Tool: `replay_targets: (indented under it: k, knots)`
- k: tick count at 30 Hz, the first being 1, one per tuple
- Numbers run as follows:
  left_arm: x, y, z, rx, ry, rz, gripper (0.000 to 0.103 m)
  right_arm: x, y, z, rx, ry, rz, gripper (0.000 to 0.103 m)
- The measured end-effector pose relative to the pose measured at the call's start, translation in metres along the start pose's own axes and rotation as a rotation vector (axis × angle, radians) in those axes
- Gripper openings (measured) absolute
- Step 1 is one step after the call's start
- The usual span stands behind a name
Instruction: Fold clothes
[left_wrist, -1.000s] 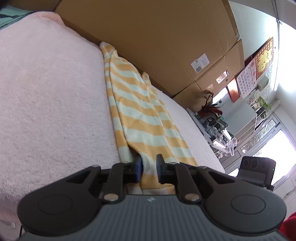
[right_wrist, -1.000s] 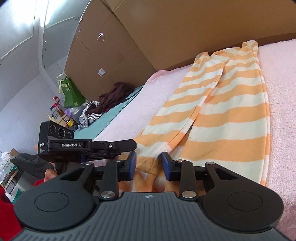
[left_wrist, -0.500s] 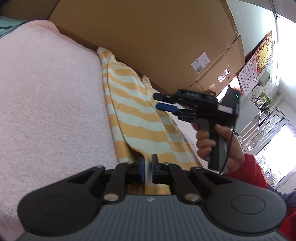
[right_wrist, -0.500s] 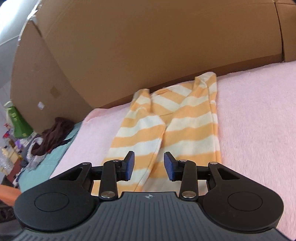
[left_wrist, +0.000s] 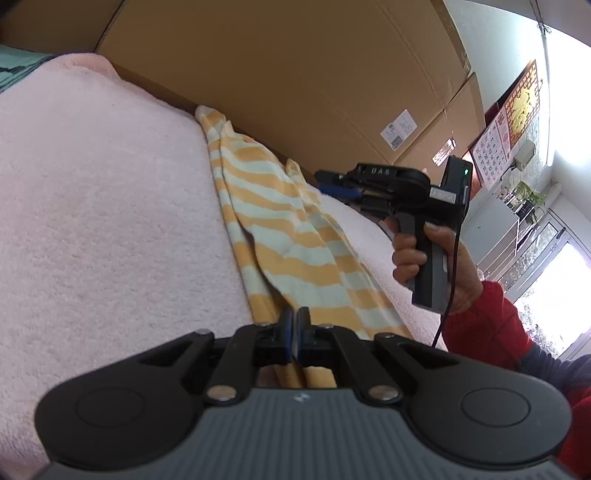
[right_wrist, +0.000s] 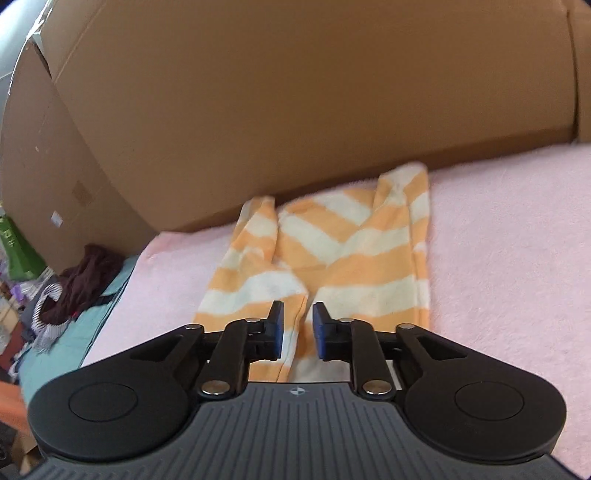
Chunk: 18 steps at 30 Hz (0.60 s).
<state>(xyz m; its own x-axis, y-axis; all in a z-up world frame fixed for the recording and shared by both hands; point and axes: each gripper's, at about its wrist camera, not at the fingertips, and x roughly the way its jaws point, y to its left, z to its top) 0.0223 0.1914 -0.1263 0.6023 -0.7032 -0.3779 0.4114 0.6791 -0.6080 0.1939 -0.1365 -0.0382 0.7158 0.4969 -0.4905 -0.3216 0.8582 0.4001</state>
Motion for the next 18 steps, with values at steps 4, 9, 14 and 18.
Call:
replay_targets:
  k: [4, 9, 14, 18]
  knots:
    - [0.004, 0.006, 0.001, -0.023, 0.009, -0.005, 0.000, 0.018, 0.030, 0.017, -0.087, 0.031, 0.084, 0.028]
    - [0.005, 0.004, -0.004, -0.022, -0.006, -0.006, 0.000, 0.087, 0.060, 0.025, -0.161, 0.097, 0.016, 0.028]
    - [0.005, 0.006, -0.006, -0.027, 0.000, -0.026, 0.000, 0.136, 0.070, 0.032, -0.166, 0.148, -0.062, 0.006]
    - [0.004, 0.007, -0.005, -0.038, 0.015, -0.040, 0.000, 0.161, 0.072, 0.042, -0.152, 0.137, -0.076, 0.000]
